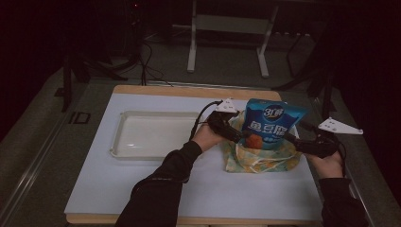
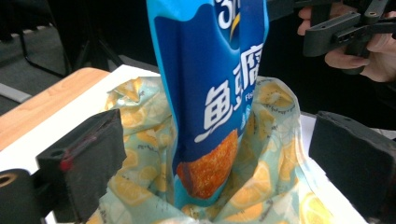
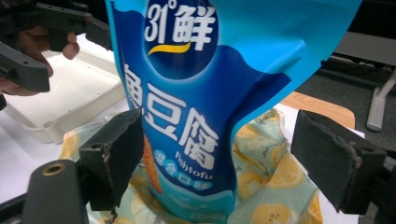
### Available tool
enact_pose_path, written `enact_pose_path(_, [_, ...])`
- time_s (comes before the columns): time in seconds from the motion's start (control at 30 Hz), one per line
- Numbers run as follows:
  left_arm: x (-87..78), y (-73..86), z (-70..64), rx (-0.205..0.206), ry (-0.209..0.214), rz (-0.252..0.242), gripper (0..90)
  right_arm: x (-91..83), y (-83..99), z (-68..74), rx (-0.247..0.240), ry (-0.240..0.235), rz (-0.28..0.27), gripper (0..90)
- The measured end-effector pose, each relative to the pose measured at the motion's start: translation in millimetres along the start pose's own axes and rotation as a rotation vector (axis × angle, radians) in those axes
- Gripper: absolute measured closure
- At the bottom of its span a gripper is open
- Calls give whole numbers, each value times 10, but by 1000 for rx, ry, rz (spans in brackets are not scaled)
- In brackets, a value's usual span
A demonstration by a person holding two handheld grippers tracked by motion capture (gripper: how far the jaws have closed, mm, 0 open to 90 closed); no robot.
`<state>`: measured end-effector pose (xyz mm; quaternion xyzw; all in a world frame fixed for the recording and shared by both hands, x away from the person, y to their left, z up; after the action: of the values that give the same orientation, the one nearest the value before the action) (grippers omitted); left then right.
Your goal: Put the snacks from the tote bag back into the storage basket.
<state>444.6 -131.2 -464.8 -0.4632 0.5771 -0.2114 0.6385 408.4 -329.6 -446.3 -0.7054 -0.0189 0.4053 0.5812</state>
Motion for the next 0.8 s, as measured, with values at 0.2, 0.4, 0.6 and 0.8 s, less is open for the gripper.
enact_pose_path(0.2, [83, -50, 62, -2, -4, 3, 151, 103, -16, -55, 17, -16, 10, 222])
enact_pose_path(0.4, [175, -79, 96, -23, -3, 14, 259, 211, -12, -67, 14, -25, 29, 273])
enact_pose_path(0.6, [233, -120, 118, -34, -31, 9, 408, 254, -4, -114, 16, -23, 31, 386])
enact_pose_path(0.8, [325, -77, 100, -39, -20, 36, 461, 292, -8, -118, 6, -36, 38, 480])
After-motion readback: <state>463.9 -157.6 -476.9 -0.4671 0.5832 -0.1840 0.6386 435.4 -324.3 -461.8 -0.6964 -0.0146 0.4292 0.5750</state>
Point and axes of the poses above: each handheld gripper's, and its own axes: x roughly forward along the jaws, y roughly out of its underside, z roughly to its left, the point moved 9 cm from there along x, roughly forward along the jaws, and after that the axes turned 10 degrees about z, right-handed, at the moved point
